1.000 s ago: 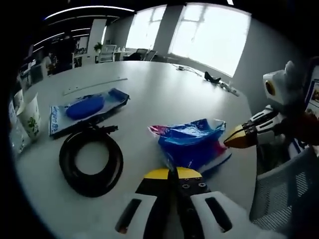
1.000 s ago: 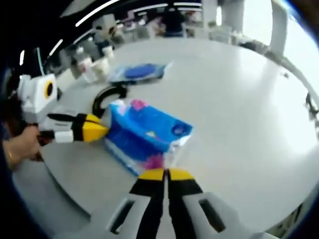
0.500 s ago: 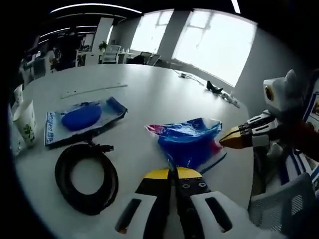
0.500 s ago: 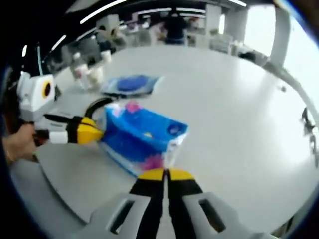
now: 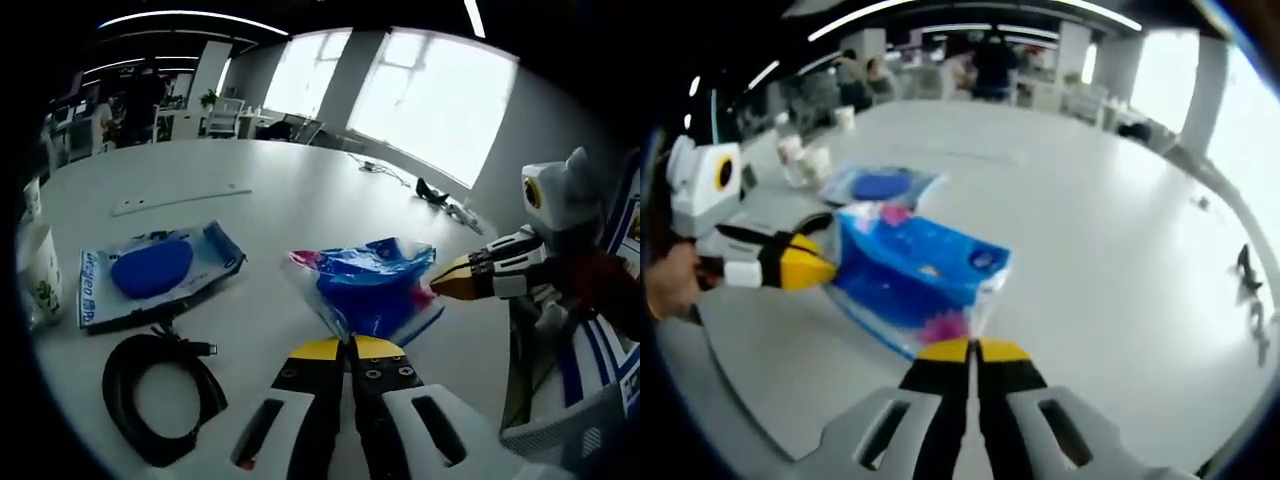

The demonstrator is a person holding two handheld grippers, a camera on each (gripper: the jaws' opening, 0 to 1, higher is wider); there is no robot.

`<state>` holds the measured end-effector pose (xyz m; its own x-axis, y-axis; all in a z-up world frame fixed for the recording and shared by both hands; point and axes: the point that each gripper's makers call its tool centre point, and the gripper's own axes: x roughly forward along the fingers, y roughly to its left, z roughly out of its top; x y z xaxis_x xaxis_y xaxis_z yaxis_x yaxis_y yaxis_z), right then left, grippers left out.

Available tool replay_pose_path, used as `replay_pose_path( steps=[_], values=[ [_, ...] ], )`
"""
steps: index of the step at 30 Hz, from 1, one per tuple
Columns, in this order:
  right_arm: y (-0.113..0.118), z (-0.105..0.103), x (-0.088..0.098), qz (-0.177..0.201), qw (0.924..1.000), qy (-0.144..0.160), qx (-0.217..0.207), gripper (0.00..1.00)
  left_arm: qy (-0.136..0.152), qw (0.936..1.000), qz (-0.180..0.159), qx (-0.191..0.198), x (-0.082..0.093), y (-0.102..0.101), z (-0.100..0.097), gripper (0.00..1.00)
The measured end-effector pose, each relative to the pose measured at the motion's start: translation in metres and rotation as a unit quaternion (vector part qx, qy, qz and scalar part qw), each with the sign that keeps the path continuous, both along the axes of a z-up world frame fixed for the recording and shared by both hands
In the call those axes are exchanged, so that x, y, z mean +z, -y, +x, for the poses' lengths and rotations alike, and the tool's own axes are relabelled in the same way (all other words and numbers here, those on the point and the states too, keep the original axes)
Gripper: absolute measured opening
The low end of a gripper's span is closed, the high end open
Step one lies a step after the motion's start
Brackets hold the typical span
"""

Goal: Arrange the tabletop items into an orderly group along one side of the table until the central work area is clear of visible clutter.

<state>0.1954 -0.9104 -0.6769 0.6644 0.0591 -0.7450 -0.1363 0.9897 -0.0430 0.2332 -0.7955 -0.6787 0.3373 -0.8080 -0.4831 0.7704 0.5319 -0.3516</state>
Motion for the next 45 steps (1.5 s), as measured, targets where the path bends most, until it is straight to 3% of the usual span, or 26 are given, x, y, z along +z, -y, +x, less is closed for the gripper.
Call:
replay_pose_path(
  steps=[6, 19, 25, 34, 38, 45],
  values=[
    [0.010, 0.016, 0.003, -0.009, 0.9999, 0.008, 0.009, 0.00, -0.006, 0.9999, -0.014, 0.008, 0.002, 0.010, 0.014, 0.01],
    [0.024, 0.056, 0.005, -0.022, 0.9988, 0.030, 0.032, 0.00, -0.027, 0.9965, -0.047, 0.064, -0.001, 0.022, 0.047, 0.01],
    [0.031, 0.072, 0.001, -0.027, 0.9986, 0.033, 0.032, 0.00, -0.056, 0.9912, -0.072, 0.096, -0.009, 0.028, 0.066, 0.01],
    [0.045, 0.097, -0.005, -0.046, 0.9975, 0.043, 0.031, 0.00, -0.065, 0.9857, -0.086, 0.129, -0.016, 0.042, 0.092, 0.01],
    [0.051, 0.108, -0.008, -0.044, 0.9975, 0.047, 0.031, 0.00, -0.091, 0.9774, -0.110, 0.157, -0.019, 0.046, 0.101, 0.01],
    [0.052, 0.125, -0.015, -0.038, 0.9974, 0.047, 0.039, 0.00, -0.098, 0.9730, -0.107, 0.180, -0.026, 0.047, 0.112, 0.01]
  ],
)
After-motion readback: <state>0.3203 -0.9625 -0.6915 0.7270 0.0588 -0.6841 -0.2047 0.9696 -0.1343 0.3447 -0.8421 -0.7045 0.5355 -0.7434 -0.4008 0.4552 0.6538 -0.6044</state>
